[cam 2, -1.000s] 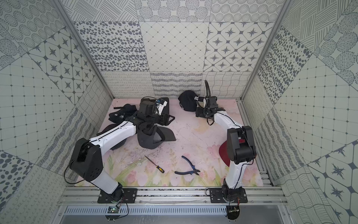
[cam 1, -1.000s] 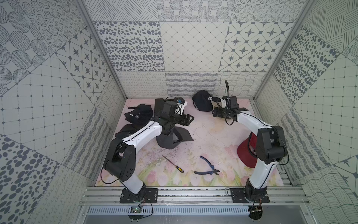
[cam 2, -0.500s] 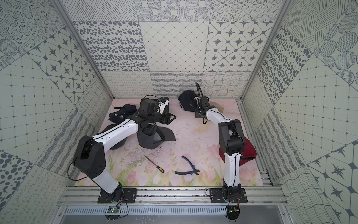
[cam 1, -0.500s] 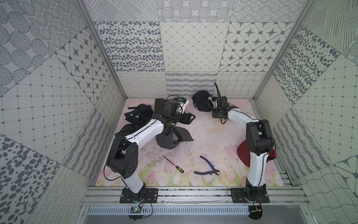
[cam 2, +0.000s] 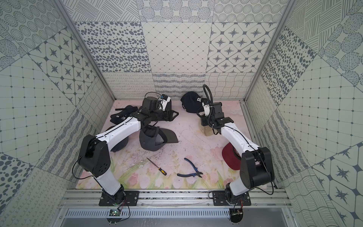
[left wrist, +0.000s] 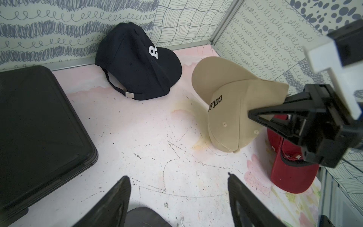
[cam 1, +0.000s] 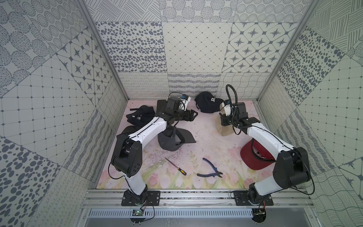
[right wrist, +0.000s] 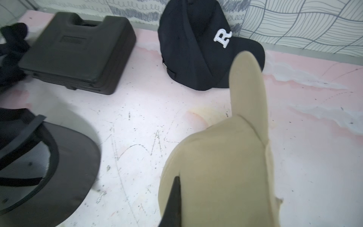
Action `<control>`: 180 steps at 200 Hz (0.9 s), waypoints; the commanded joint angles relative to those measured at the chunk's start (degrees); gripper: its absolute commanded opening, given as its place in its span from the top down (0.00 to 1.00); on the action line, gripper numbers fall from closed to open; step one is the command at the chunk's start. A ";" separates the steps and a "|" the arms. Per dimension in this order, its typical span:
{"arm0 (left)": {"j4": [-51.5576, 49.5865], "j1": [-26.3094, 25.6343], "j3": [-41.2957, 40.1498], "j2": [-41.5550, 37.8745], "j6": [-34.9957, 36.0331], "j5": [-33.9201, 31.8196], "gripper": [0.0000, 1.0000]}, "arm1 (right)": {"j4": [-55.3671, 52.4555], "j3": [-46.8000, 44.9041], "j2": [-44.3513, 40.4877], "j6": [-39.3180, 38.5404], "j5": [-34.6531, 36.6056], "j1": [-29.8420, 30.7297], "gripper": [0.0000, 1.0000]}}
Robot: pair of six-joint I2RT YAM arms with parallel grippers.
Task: Open the adjustable buckle of the baseball cap
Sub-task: Pick up the baseball cap from the center of the board.
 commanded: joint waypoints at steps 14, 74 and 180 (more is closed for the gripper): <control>10.20 -0.59 -2.17 0.69 -4.85 9.10 0.20 | 9.44 -3.51 -4.86 10.84 -9.68 -0.43 1.00; 31.89 -3.91 -12.99 -1.94 -0.62 12.97 0.20 | 19.77 -4.27 -6.36 40.84 -14.66 -0.45 1.00; 41.14 -7.70 -12.38 1.78 5.09 11.22 0.19 | 24.05 -5.66 -7.78 57.46 -16.67 -0.15 0.99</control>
